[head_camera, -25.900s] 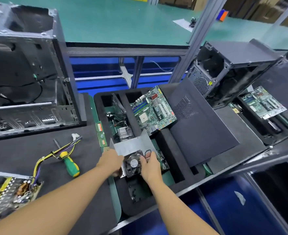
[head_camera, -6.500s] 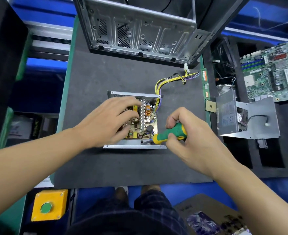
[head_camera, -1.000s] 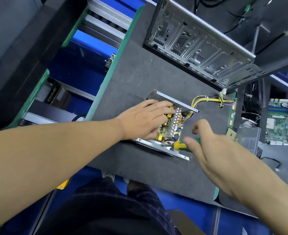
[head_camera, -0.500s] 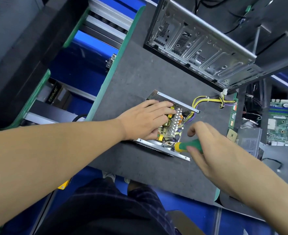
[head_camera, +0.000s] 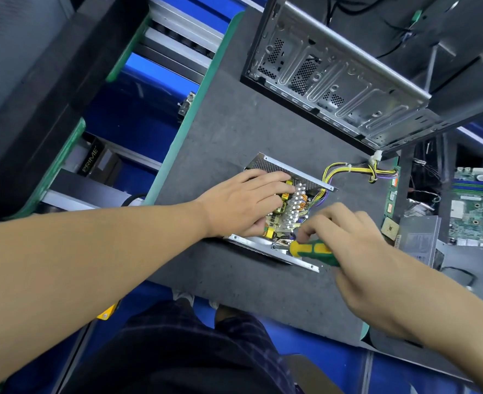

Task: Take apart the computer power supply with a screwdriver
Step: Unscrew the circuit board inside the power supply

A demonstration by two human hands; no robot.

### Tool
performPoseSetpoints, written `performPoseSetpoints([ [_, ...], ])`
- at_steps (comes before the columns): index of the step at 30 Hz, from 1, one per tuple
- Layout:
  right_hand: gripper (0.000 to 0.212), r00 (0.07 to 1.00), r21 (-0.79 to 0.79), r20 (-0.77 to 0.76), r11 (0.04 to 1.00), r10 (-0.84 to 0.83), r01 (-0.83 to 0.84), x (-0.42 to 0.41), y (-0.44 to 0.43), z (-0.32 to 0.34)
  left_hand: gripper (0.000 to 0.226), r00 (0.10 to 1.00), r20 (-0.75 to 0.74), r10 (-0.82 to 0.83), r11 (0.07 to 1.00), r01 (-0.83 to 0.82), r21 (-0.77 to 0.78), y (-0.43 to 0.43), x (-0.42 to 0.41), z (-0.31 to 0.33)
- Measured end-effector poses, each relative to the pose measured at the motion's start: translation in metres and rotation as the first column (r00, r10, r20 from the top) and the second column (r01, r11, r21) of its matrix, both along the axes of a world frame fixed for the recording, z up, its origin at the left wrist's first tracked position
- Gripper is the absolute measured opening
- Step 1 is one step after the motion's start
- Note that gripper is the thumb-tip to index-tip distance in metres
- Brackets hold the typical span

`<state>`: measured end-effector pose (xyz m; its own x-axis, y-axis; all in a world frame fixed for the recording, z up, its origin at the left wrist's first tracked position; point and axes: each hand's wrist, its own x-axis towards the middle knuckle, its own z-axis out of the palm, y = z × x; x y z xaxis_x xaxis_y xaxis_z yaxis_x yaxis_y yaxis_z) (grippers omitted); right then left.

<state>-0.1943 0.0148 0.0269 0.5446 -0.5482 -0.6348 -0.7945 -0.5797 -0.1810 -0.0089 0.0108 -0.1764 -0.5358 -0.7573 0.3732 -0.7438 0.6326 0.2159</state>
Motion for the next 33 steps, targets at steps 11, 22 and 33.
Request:
performPoseSetpoints([
  [11, 0.03, 0.999, -0.155, 0.045, 0.988, -0.02, 0.026, -0.007, 0.004, -0.008, 0.022, 1.0, 0.006, -0.005, 1.0, 0.005, 0.008, 0.0, 0.0, -0.001],
  [22, 0.017, 0.994, -0.246, 0.0, 0.964, -0.107, 0.104, 0.002, 0.006, -0.003, 0.024, 1.0, 0.018, -0.012, 1.0, 0.012, 0.012, -0.001, 0.001, 0.0],
  [33, 0.029, 0.995, -0.306, -0.026, 0.949, -0.094, 0.081, 0.003, 0.01, -0.008, 0.025, 0.996, 0.082, -0.047, 0.998, 0.044, 0.038, -0.001, 0.005, 0.003],
])
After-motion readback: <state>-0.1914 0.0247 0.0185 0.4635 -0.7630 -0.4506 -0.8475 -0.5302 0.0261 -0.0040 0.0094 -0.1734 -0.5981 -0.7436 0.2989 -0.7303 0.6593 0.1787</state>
